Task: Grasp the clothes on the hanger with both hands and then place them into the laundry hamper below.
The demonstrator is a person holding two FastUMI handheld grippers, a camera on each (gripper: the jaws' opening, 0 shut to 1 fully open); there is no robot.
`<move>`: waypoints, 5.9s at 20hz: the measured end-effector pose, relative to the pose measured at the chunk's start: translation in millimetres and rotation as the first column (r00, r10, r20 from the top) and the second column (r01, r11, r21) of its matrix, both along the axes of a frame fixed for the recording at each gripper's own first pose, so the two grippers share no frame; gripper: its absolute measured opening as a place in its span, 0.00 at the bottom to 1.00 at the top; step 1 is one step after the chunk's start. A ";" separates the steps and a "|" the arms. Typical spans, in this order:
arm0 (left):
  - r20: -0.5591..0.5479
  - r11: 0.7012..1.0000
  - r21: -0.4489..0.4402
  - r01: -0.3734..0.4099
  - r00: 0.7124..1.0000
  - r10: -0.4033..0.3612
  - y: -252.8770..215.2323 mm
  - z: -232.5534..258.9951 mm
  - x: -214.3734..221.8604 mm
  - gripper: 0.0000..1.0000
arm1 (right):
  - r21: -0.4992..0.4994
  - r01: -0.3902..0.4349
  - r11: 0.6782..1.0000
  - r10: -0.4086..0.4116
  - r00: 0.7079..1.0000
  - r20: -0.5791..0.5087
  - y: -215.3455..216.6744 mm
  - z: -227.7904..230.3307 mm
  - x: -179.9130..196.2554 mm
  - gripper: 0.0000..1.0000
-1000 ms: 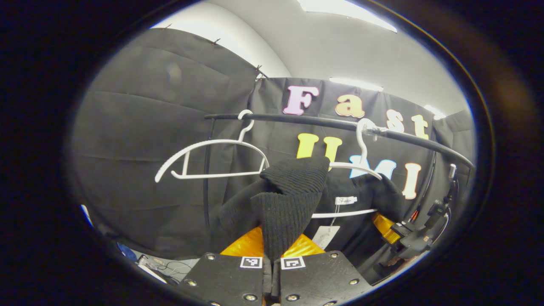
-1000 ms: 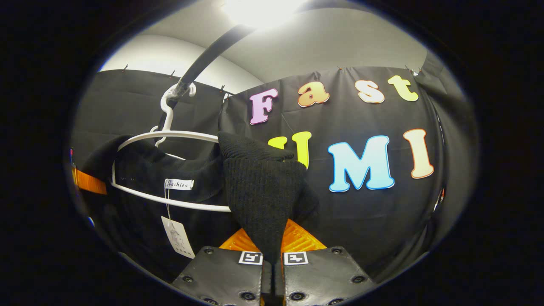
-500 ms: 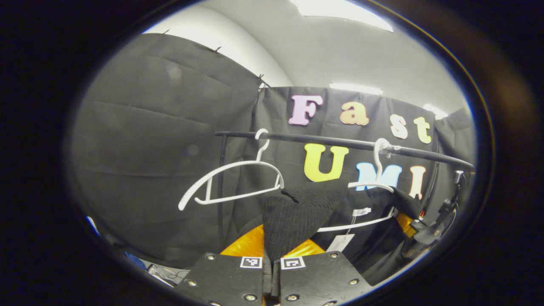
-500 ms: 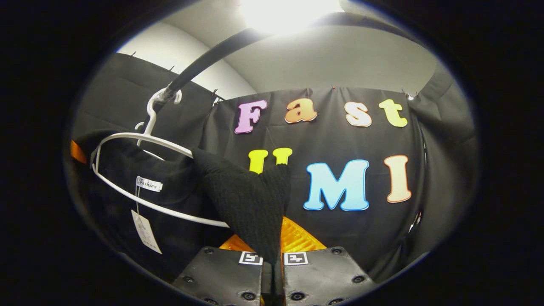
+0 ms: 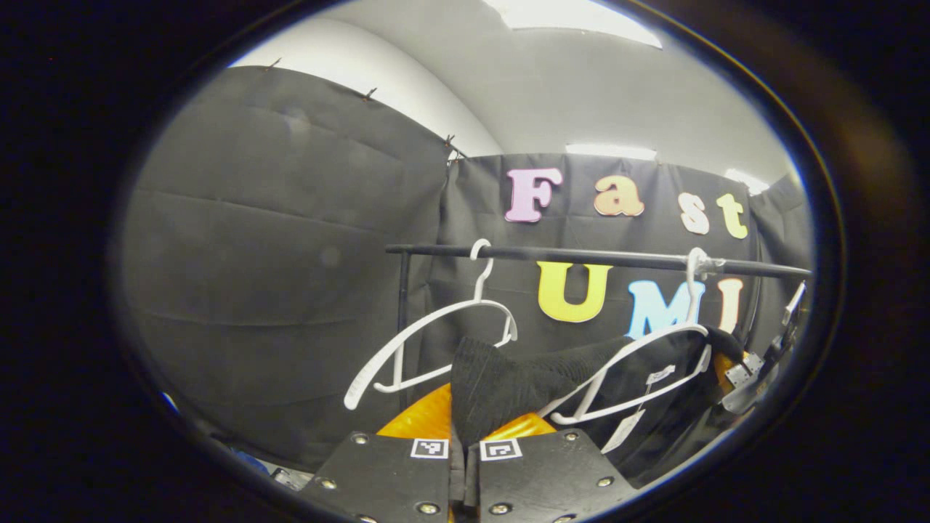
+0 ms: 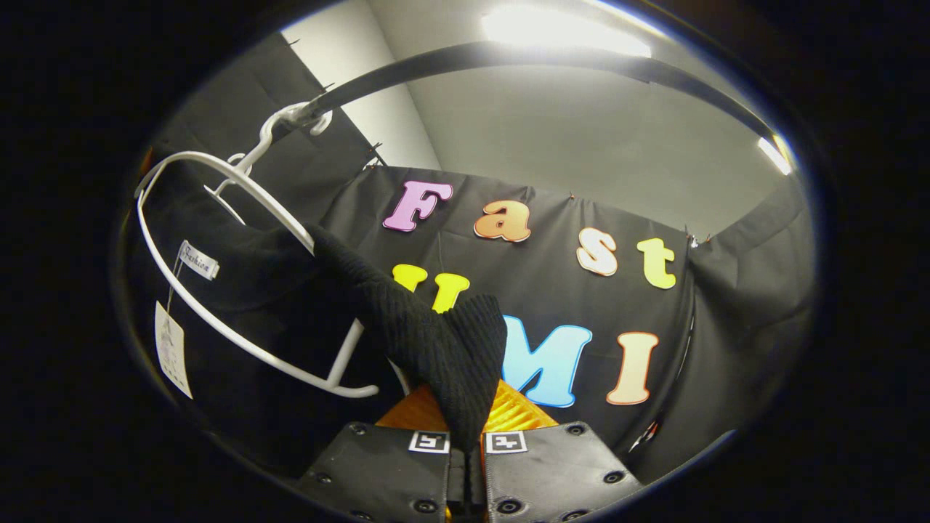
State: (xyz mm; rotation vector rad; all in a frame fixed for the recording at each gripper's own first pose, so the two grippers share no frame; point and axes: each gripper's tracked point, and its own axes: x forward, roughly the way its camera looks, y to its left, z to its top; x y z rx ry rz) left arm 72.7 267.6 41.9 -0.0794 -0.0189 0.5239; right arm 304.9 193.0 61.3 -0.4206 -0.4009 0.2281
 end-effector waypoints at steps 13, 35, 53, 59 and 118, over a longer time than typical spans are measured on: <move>-0.022 0.995 -0.043 0.094 0.995 -0.095 16.8 -35.1 25.4 0.02 | -0.142 0.080 0.987 -0.074 0.996 0.046 -3.6 -18.0 28.3 0.06; -0.175 0.961 -0.173 0.215 0.954 -0.244 -28.7 -162.7 18.7 0.00 | -0.083 0.159 0.984 -0.177 0.930 -0.322 -53.1 -132.5 -22.0 0.06; -0.347 0.871 -0.200 0.449 0.799 -0.491 -85.6 -252.9 5.3 0.00 | 0.064 0.218 0.974 -0.111 0.700 -0.705 -37.3 -243.9 -169.3 0.07; -0.409 0.823 -0.230 0.520 0.716 -0.566 -112.1 -312.8 25.5 0.01 | 0.095 0.251 0.963 -0.067 0.567 -0.821 -26.2 -302.8 -196.4 0.07; -0.370 0.929 0.029 0.368 0.868 -0.332 -221.0 -179.1 -47.2 0.94 | 0.260 0.385 0.886 -0.054 0.642 -0.765 -178.1 -243.9 -278.8 0.98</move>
